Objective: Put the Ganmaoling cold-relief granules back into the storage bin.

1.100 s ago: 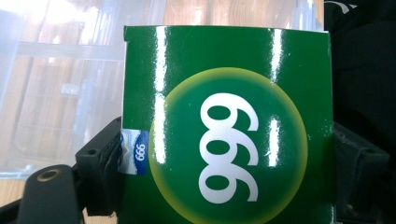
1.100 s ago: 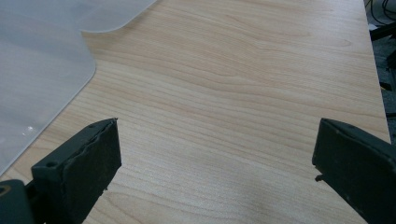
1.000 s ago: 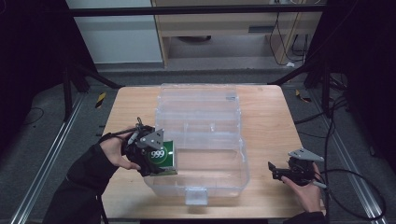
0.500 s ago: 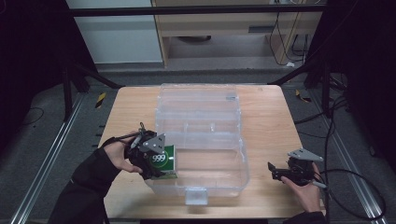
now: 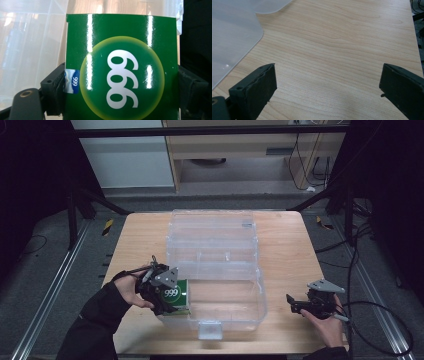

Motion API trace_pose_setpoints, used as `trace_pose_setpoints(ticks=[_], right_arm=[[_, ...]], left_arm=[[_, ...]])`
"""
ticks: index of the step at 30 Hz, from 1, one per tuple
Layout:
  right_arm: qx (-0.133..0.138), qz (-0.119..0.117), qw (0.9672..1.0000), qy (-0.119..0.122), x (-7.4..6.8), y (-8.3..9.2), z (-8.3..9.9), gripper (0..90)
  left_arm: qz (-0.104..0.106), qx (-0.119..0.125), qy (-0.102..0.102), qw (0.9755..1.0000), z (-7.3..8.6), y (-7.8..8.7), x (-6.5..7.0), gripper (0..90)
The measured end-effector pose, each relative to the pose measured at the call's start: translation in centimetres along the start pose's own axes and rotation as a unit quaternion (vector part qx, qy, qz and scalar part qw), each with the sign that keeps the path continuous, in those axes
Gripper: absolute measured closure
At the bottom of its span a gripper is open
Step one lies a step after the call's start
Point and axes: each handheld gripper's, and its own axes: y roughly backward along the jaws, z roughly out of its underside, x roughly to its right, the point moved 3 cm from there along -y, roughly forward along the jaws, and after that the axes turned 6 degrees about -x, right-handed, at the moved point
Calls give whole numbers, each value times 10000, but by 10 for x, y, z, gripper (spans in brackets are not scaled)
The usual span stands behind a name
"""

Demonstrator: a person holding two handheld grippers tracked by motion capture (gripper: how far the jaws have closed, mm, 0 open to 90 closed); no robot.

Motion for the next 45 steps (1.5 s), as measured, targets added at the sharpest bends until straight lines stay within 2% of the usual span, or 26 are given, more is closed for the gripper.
trace_pose_setpoints(ticks=[7, 28, 45], right_arm=[[-22, 8, 10000, 22, -1, -1, 0, 16], [-30, 3, 10000, 55, -1, -1, 0, 16], [-61, -23, 10000, 29, -2, -1, 1, 14]], left_arm=[[33, 77, -94, 9999, 2, -9, -1, 149], [62, -47, -60, 10000, 7, -34, -1, 139], [39, -66, -13, 10000, 11, -38, -2, 128]])
